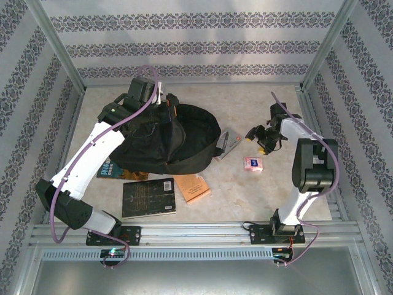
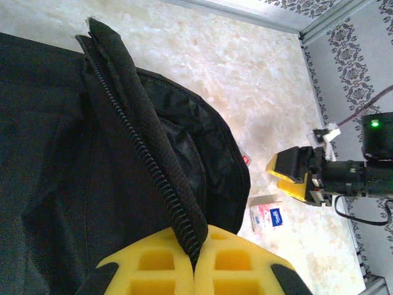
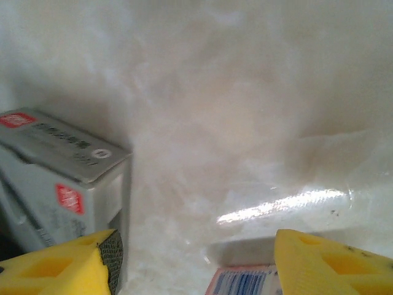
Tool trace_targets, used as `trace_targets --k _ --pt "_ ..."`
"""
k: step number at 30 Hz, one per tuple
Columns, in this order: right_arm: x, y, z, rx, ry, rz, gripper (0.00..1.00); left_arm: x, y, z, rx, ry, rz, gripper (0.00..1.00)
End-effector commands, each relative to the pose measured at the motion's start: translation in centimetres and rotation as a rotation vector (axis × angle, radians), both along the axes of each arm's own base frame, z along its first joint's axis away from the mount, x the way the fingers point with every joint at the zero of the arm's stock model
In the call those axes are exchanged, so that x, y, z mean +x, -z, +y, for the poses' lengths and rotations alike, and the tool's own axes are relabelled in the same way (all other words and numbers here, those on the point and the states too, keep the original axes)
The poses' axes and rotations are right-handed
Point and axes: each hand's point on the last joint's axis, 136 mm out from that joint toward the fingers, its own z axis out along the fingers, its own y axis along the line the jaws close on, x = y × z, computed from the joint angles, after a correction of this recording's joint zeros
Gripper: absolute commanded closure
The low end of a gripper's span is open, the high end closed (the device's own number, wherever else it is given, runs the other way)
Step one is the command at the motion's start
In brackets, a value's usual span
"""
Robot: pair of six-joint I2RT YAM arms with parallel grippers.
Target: Pack the student bag
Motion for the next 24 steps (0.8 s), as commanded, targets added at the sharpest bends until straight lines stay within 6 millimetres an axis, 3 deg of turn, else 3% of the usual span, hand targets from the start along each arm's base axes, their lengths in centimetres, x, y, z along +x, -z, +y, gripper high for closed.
trace_targets --k 1,15,21,24 --pt "-0.6 0.3 -0.1 -0.003 -0.037 0.026 0.33 -0.4 -1.9 0.1 0.003 0.015 -0.067 1.0" --pt "-7.4 1.4 2.0 0.059 -0.052 0.093 0.32 -0.6 -2.2 0.3 0.002 0.013 -0.08 1.0" --pt "-9.2 0.3 4.2 0.056 -0.127 0.064 0.32 -0.6 -2.2 0.3 0.0 0.013 -0.081 1.0" --pt "-9.4 0.4 3.3 -0.053 -0.165 0.075 0.31 -0.7 -2.3 0.3 -0.001 0.013 -0.081 1.0"
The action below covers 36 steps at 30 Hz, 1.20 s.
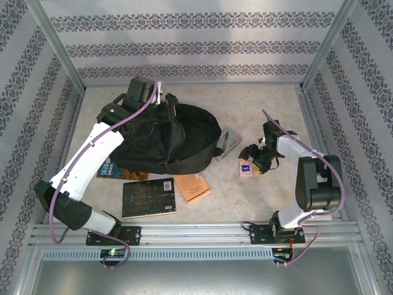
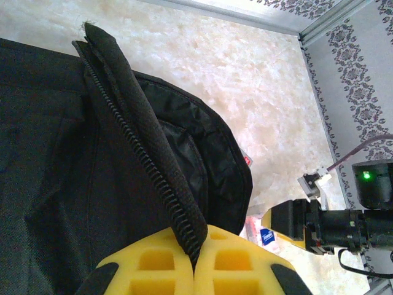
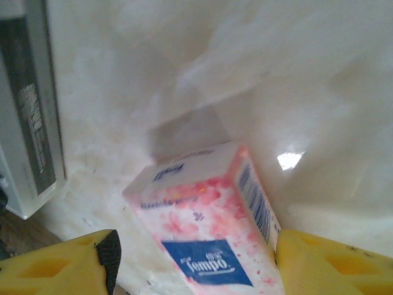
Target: Pack the student bag
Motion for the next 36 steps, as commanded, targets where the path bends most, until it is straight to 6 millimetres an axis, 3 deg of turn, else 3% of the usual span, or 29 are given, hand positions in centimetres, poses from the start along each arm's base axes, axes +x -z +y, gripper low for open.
trace_targets --k 1,4,9,14,22,29,36 --pt "-0.6 -0.1 -1.2 -0.123 -0.043 0.015 0.3 -0.6 -2.0 0.1 -0.011 0.012 -0.064 1.0" --pt "-0.6 -0.2 -1.5 -0.22 -0.103 0.031 0.28 -0.7 -2.0 0.0 -0.012 0.015 -0.065 1.0" --pt "-0.5 -0.4 -0.3 -0.268 -0.175 0.036 0.15 -0.9 -2.1 0.1 -0.009 0.014 -0.067 1.0" --pt "-0.6 0.1 0.9 -0.271 -0.208 0.045 0.14 -0.9 -2.2 0.1 -0.009 0.015 -0.069 1.0" --pt "-0.9 1.4 1.1 -0.29 -0.225 0.071 0.14 -1.1 -2.0 0.2 -0.009 0.013 -0.065 1.0" --pt "-0.9 2.3 1.1 -0.295 -0.23 0.078 0.19 -1.2 -1.9 0.3 -0.007 0.014 -0.063 1.0" --pt "-1.0 2.6 1.0 -0.296 -0.228 0.081 0.38 -1.3 -1.9 0.3 -0.009 0.015 -0.064 1.0"
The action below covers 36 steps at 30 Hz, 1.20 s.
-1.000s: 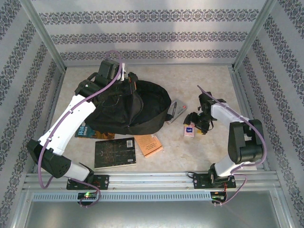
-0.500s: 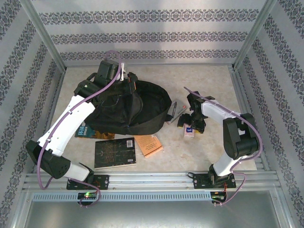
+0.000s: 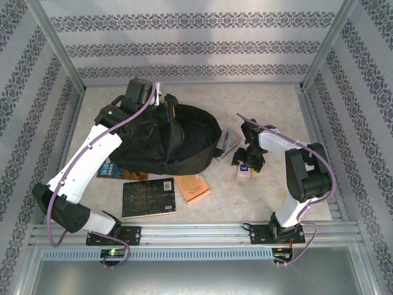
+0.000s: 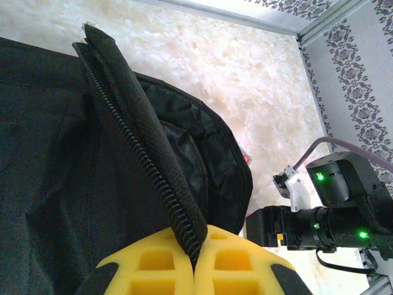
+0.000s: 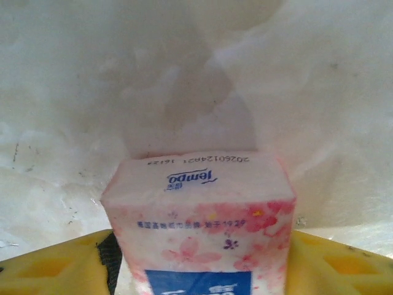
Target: Pack the student bag
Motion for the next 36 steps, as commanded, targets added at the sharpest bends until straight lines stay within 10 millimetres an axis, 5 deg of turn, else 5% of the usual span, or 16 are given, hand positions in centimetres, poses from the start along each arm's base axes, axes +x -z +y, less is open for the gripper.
trace_targets --k 1,11,19,23,27,36 --pt "-0.6 0.4 -0.3 -0.03 -0.01 0.016 0.4 -0.7 -1.7 0.2 -0.007 0.011 -0.058 1.0" --pt "-0.8 -4.0 -0.7 -0.026 0.002 -0.068 0.44 -0.7 -1.8 0.2 -0.005 0.013 -0.06 1.0" --pt "2.5 -17.0 4.3 0.177 -0.015 -0.388 0.46 -0.7 -1.9 0.1 -0.006 0.019 -0.063 1.0" --pt "4.9 -21.2 8.6 0.342 -0.071 -0.48 0.46 -0.7 -2.0 -0.1 -0.013 0.027 -0.067 1.0" --pt "6.4 -21.9 13.3 0.417 -0.149 -0.47 0.45 -0.7 -2.2 -0.1 -0.012 0.032 -0.074 1.0" --pt "8.4 -19.3 22.4 0.504 -0.236 -0.398 0.45 -0.7 -3.1 -0.3 -0.032 0.035 -0.093 1.0"
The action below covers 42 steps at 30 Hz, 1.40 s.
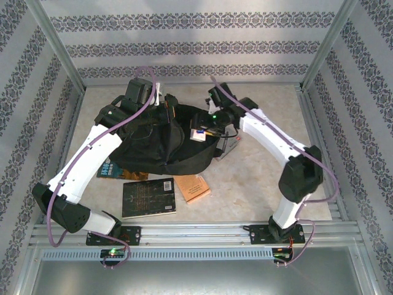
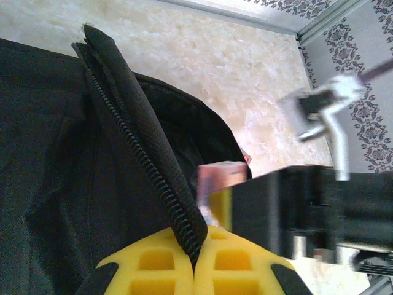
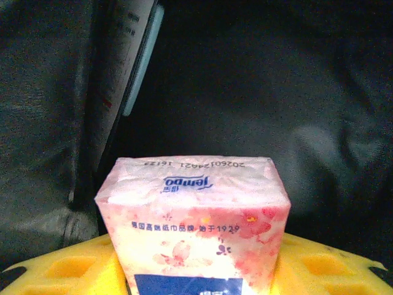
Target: Pack the student bag
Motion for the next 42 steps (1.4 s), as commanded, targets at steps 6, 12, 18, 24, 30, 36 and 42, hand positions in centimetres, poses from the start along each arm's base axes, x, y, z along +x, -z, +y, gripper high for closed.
trace_targets --k 6,12,18,24,30,36,42 --pt "1.6 0.4 7.8 0.14 -0.023 0.031 0.42 -0.7 -3.5 -0.3 -0.043 0.03 -0.097 1.0" --pt "2.8 0.8 12.4 0.394 0.037 0.126 0.35 -0.7 -4.2 0.0 -0.041 0.022 -0.117 1.0" --pt "2.2 -0.7 13.2 0.387 -0.044 0.086 0.26 -0.7 -4.3 0.1 -0.034 0.021 -0.125 1.0" --pt "0.6 -0.2 9.8 0.294 -0.063 0.054 0.24 -0.6 -3.9 0.4 -0.015 0.009 -0.123 1.0" --pt "-1.3 -1.5 5.3 0.175 -0.086 -0.034 0.25 -0.4 -3.0 1.2 0.029 -0.024 -0.111 1.0" --pt "-1.6 -3.0 -0.6 0.163 -0.011 -0.094 0.26 -0.2 -1.6 1.4 0.044 -0.042 -0.078 1.0" --pt "0.5 -1.7 -7.4 0.12 0.185 -0.103 0.37 0.0 -0.4 0.9 0.03 -0.04 -0.04 1.0"
